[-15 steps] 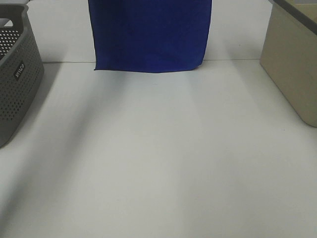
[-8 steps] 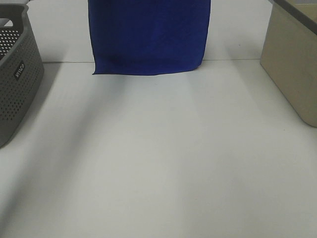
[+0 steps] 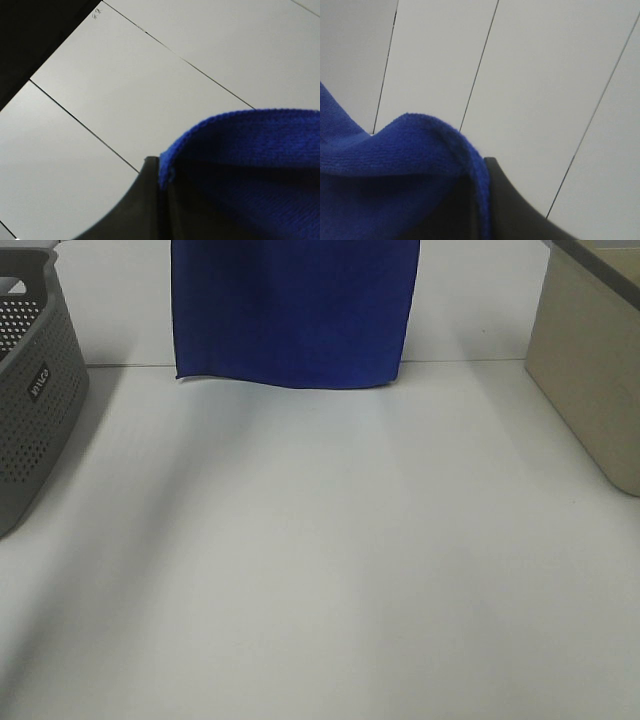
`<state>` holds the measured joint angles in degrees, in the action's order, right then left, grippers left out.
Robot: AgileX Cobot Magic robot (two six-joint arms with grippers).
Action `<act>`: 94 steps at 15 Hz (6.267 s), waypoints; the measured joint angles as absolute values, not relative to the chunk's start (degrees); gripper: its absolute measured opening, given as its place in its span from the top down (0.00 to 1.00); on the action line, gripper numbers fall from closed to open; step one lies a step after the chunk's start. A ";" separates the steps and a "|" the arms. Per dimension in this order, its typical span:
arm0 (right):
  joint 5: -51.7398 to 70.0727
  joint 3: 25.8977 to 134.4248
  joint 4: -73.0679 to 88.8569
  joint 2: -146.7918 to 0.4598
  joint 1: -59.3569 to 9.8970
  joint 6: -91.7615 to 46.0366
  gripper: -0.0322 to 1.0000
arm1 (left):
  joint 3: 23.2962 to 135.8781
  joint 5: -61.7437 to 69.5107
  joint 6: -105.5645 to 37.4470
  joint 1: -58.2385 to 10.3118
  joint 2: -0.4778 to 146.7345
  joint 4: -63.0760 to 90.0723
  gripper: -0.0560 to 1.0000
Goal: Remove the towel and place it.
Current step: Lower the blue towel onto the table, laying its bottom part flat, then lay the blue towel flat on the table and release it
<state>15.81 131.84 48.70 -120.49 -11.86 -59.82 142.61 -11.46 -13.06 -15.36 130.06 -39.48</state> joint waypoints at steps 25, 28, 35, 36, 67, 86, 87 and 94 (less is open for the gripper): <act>69.84 132.07 27.90 -106.46 -11.92 -25.73 0.95 | 143.64 69.56 -5.04 -21.60 108.75 -13.24 0.95; 69.90 131.09 27.90 -105.88 -11.92 -22.52 0.95 | 136.59 69.56 -4.58 -21.60 105.77 -10.37 0.95; 69.84 105.83 32.20 -92.76 -11.92 -20.74 0.95 | 111.15 69.73 -2.06 -21.60 92.82 -6.02 0.95; 69.84 102.90 32.31 -90.58 -11.92 -20.74 0.95 | 107.95 69.73 -1.32 -21.60 90.58 -5.61 0.95; 69.16 34.61 37.53 -74.48 -12.55 -19.19 0.95 | 43.54 67.27 -7.33 -22.12 73.74 21.14 0.95; 62.91 34.49 32.31 -103.25 -12.38 -24.92 0.95 | 51.51 61.08 -14.44 -33.86 104.39 19.42 0.95; 62.85 34.49 32.31 -103.25 -12.38 -24.98 0.95 | 52.48 61.54 -14.44 -35.24 105.54 19.19 0.95; 63.03 34.49 33.86 -103.25 -12.38 -27.39 0.95 | 56.89 63.43 -14.50 -41.54 108.69 20.68 0.95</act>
